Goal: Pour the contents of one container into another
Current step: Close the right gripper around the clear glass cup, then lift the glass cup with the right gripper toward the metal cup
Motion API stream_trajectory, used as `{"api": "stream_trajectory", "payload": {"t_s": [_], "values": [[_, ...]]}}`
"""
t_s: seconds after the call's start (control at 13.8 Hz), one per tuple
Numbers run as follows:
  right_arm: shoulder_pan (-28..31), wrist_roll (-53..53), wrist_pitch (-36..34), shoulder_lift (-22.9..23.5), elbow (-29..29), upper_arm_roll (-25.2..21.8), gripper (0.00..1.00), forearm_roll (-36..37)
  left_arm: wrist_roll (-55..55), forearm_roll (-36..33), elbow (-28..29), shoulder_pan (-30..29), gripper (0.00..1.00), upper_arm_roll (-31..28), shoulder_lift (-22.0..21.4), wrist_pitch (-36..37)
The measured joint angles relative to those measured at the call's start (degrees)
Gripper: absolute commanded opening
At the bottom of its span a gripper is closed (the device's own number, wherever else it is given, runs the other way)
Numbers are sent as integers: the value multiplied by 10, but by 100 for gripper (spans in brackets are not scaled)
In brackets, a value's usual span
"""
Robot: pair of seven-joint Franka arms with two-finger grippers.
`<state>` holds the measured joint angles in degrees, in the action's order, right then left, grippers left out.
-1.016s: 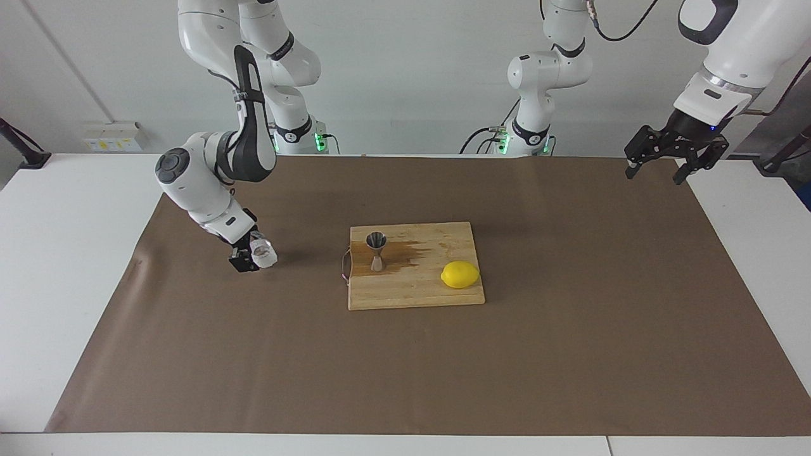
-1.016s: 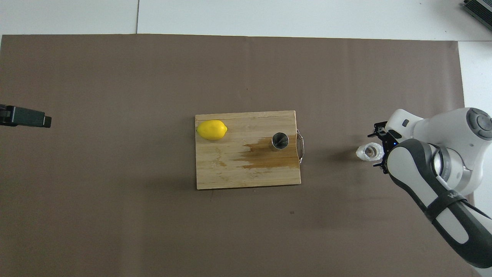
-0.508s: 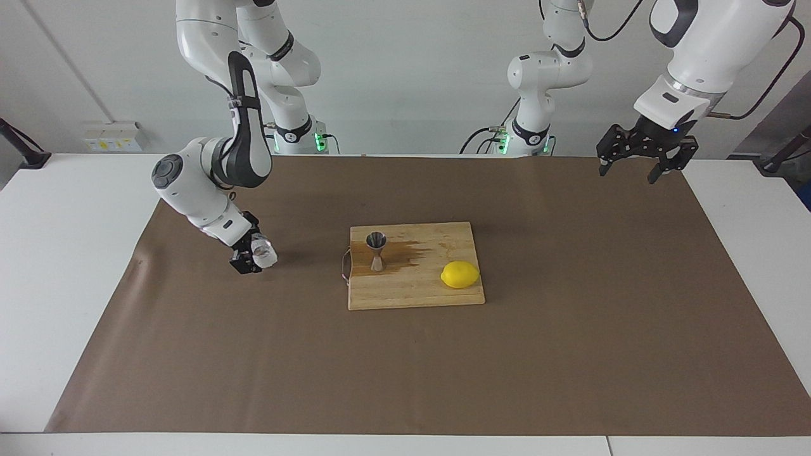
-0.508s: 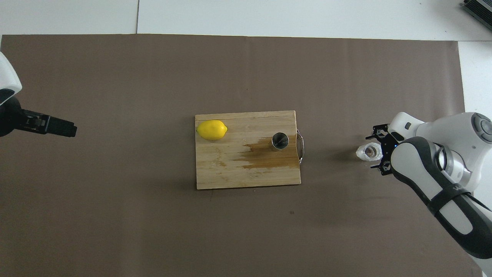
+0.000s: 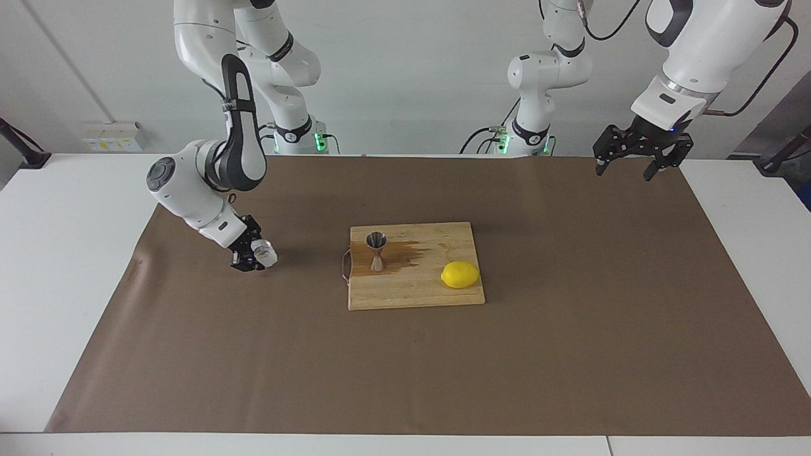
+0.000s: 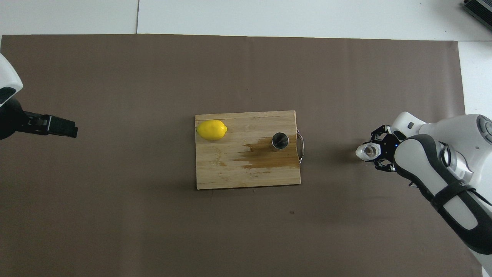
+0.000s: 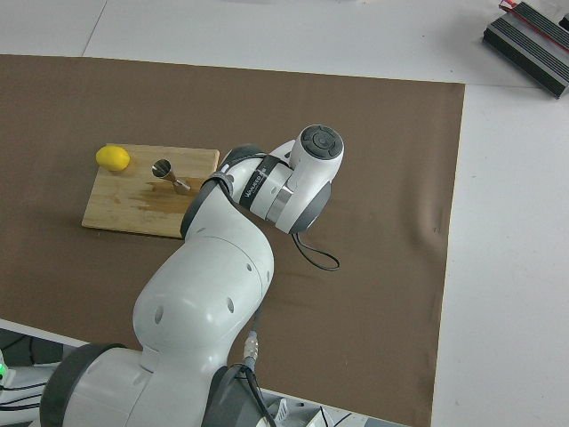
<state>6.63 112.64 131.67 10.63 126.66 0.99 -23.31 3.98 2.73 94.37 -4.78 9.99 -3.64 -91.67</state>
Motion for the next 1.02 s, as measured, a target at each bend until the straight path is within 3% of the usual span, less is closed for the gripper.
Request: {"api": "stream_trajectory", "payload": {"t_s": [0.36,0.65,1.02], "values": [[-5,-29,-24,-7,-22,8,0,-26,-6,0,5,0,100,-1,0,2],[-58,-123,-47,-36,-49,15,0,-24,-6,0,13,0,100,0,-5,4],[-125,-258,-59,-44,-91,17,0,53,-8,0,13,-1,100,-3,-6,4]]}}
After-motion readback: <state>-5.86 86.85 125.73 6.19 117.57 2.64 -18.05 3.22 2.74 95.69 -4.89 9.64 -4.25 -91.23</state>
